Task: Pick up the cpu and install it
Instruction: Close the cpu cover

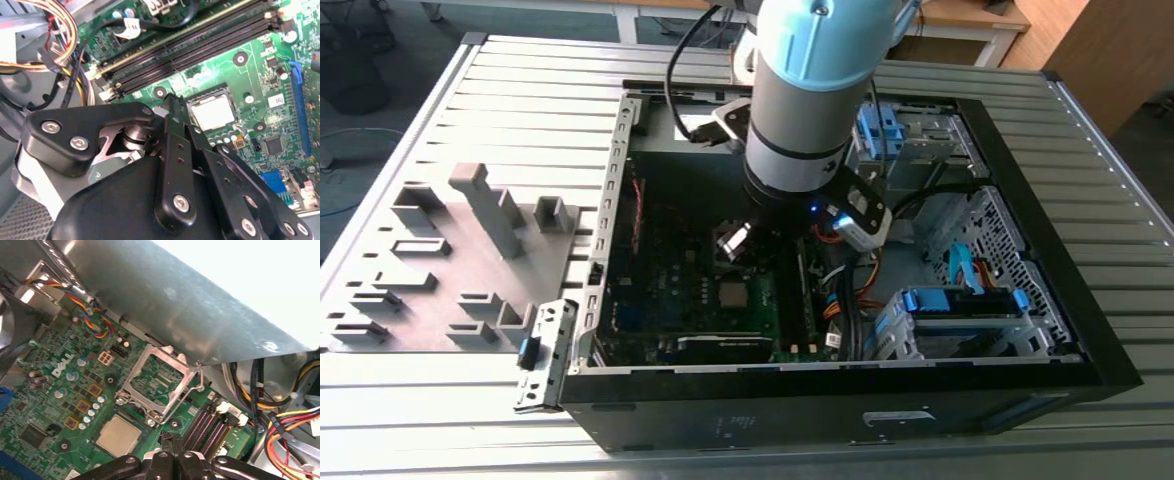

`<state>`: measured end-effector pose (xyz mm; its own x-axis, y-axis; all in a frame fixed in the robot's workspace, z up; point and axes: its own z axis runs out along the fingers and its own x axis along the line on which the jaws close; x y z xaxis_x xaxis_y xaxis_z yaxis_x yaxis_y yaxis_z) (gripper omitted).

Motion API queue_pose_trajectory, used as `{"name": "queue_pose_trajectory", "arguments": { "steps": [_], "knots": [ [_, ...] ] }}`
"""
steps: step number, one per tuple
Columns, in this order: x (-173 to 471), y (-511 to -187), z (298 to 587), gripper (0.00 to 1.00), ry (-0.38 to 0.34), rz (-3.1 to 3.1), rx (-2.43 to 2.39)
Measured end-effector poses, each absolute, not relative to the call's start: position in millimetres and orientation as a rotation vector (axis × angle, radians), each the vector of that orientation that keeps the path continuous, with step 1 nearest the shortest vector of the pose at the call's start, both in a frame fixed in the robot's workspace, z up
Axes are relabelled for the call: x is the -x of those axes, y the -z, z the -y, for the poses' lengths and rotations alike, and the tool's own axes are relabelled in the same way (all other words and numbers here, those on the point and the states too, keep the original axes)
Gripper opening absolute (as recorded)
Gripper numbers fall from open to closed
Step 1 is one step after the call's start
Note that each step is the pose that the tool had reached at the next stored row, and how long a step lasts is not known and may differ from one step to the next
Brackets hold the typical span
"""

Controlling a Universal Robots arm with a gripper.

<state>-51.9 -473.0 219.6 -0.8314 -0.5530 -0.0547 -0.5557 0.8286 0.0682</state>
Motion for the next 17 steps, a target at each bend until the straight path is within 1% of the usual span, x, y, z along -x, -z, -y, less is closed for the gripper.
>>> {"name": "queue_pose_trajectory", "arguments": {
  "steps": [4, 12, 17],
  "knots": [
    [49, -219, 468, 0.11, -0.127, -2.971, 0.905],
    [48, -215, 450, 0.11, -0.127, -2.969, 0.912],
    [48, -211, 447, 0.11, -0.128, -2.969, 0.915]
  ]
}}
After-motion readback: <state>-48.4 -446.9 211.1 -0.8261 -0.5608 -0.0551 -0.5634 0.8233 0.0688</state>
